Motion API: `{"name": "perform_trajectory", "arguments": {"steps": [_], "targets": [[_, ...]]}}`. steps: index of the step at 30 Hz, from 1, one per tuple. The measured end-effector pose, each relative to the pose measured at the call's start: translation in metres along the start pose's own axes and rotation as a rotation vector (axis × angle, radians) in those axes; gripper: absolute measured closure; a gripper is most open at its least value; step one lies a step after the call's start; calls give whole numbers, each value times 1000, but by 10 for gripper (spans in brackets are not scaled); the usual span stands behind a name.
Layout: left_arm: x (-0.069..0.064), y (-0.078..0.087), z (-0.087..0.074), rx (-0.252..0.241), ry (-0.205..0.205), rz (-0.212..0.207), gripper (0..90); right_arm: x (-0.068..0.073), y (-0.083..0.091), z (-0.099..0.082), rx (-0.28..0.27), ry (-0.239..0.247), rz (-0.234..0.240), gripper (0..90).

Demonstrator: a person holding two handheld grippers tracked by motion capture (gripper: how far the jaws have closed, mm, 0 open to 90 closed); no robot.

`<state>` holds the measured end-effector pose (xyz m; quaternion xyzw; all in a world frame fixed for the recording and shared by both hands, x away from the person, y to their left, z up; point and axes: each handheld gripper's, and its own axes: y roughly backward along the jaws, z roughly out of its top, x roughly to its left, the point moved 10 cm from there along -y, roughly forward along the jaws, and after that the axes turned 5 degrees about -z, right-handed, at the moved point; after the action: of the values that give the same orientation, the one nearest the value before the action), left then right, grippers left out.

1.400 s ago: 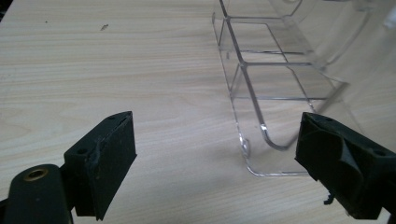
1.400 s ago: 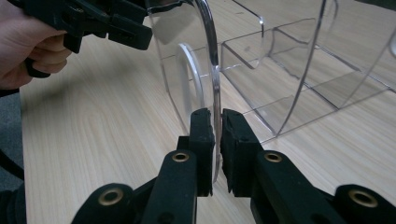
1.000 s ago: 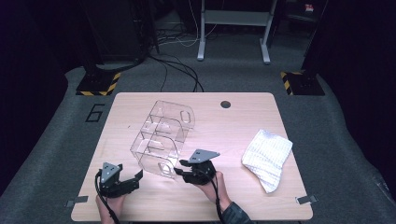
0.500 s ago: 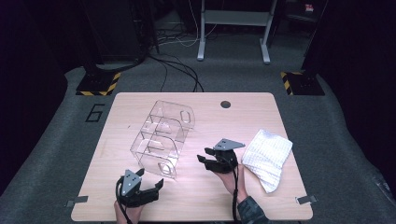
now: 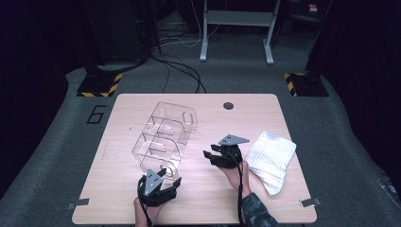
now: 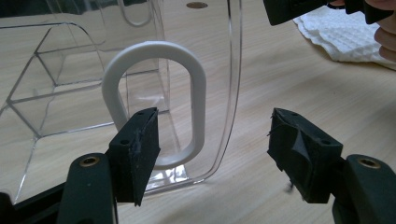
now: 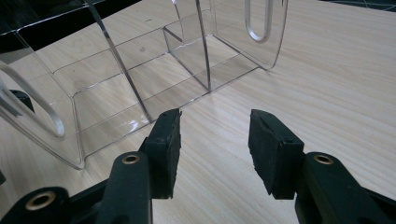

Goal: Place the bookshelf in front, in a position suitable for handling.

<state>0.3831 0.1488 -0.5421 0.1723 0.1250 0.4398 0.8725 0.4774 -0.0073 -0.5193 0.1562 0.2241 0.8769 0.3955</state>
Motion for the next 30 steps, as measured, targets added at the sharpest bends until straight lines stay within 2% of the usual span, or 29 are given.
{"name": "perform_trajectory", "arguments": {"steps": [1, 5, 6, 8, 9, 10, 12, 13, 14, 15, 16, 19, 20, 22, 23, 24, 25, 26, 28, 29, 30], "targets": [[-1, 0, 0, 12, -1, -7, 352, -1, -1, 0, 0, 0, -1, 536], [1, -8, 6, -12, -8, 23, 385, -4, -3, 3, -3, -5, -4, 536], [1, -9, 6, -9, 9, 17, 400, -4, -4, 4, 0, -8, -4, 536], [4, -11, 8, -17, 7, 33, 456, -6, -7, 6, -5, -4, -6, 536], [5, -11, 9, -19, 13, 23, 456, -7, -8, 8, -7, 2, -6, 536], [6, -13, 10, -38, 25, 35, 485, -8, -9, 8, -4, 1, -10, 536], [7, -12, 10, -39, 34, 23, 522, -9, -12, 10, -4, 8, -6, 536], [7, -12, 10, -34, 26, 13, 534, -10, -13, 11, -1, 3, -8, 535], [6, -12, 10, -39, 8, 17, 583, -12, -16, 14, -4, 5, -7, 530], [5, -12, 10, -37, 4, 9, 583, -12, -16, 14, -4, 5, -7, 530], [4, -11, 9, -21, -7, -5, 605, -13, -17, 15, -3, 7, -4, 528], [3, -10, 9, -17, -18, -20, 666, -15, -21, 20, -2, 11, -4, 521], [3, -10, 9, -27, -18, -21, 667, -15, -22, 21, -3, 12, 0, 521], [5, -9, 9, -9, -31, -41, 670, -18, -26, 24, -6, 17, -8, 521], [6, -9, 10, -29, -31, -32, 671, -19, -27, 26, -3, 16, -4, 521], [5, -7, 8, -9, -20, -53, 672, -20, -28, 27, -5, 20, -8, 521], [7, -7, 8, -18, -29, -49, 673, -20, -30, 28, 1, 27, -7, 519], [7, -6, 7, -6, -35, -59, 673, -21, -32, 29, 1, 26, -2, 517], [8, -5, 7, -16, -27, -59, 674, -23, -35, 32, 2, 36, -7, 517], [9, -3, 6, -1, -41, -72, 674, -23, -37, 33, 6, 31, -3, 514], [10, -2, 7, -11, -37, -70, 674, -25, -41, 35, 3, 49, -9, 514]]}}
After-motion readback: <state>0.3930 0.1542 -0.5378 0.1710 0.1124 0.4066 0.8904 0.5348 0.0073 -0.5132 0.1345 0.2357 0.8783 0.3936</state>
